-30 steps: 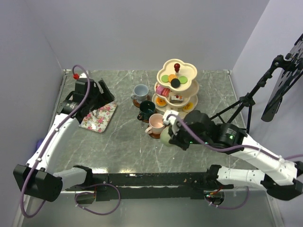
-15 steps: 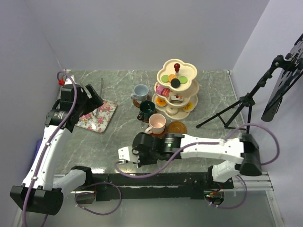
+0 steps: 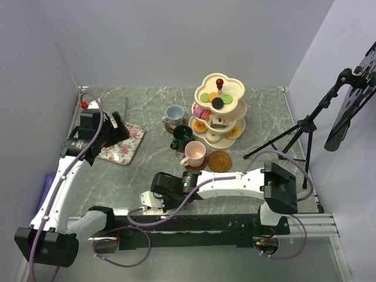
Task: Serve the afternoon tea
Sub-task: Place the cup at the center of the board.
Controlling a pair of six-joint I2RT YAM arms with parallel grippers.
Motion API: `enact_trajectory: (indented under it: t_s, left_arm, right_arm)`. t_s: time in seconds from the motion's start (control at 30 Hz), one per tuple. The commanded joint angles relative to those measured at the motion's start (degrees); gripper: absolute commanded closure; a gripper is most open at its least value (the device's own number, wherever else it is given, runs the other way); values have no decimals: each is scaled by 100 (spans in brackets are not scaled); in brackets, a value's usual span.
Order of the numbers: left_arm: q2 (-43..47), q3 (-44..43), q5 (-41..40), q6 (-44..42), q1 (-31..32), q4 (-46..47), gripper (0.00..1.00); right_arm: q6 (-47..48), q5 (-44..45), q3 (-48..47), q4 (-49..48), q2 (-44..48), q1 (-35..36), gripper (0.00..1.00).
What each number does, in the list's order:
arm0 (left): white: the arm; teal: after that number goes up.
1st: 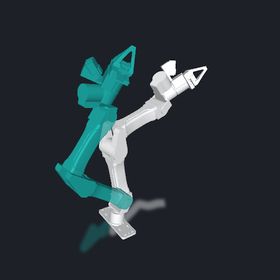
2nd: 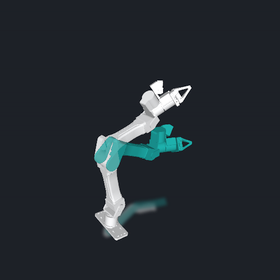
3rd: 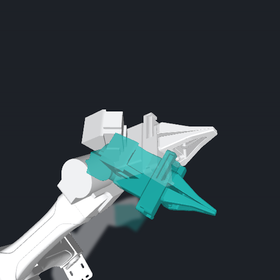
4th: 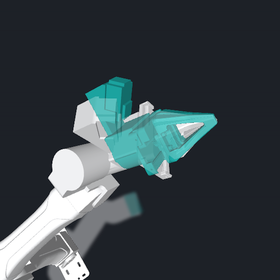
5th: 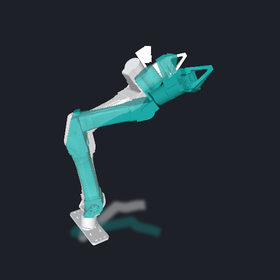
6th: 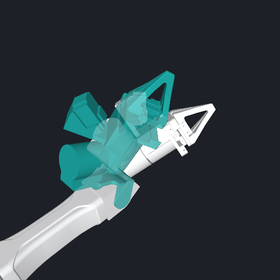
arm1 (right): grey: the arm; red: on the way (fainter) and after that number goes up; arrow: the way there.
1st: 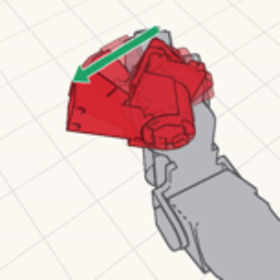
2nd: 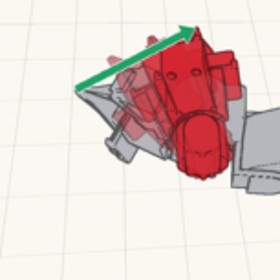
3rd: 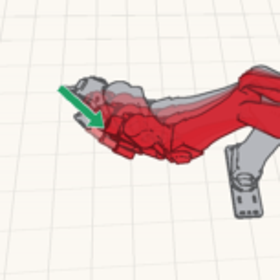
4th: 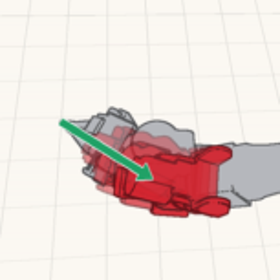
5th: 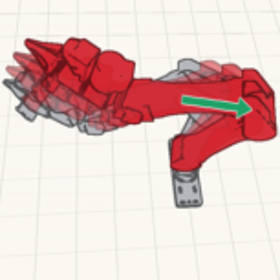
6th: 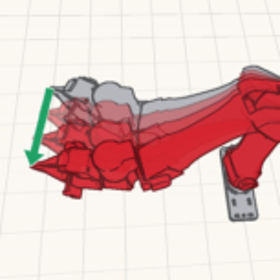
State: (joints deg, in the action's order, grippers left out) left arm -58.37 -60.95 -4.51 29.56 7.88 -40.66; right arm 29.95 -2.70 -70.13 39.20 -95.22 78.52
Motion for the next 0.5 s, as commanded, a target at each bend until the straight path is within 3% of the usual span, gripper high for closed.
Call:
enact_trajectory:
  t_s: [0.0, 0.2, 0.47]
  left_arm:
    - [71, 188, 214, -214, -41, 261, 11]
    - [89, 250, 302, -565, 117, 357, 11]
    - [150, 478, 583, -1013, 995, 717, 14]
  right_arm:
    - [142, 426, -387, -422, -198, 40, 91]
    - [-24, 858, -344, -597, -182, 32, 67]
    - [-849, 1833, 385, -1467, 1478, -117, 35]
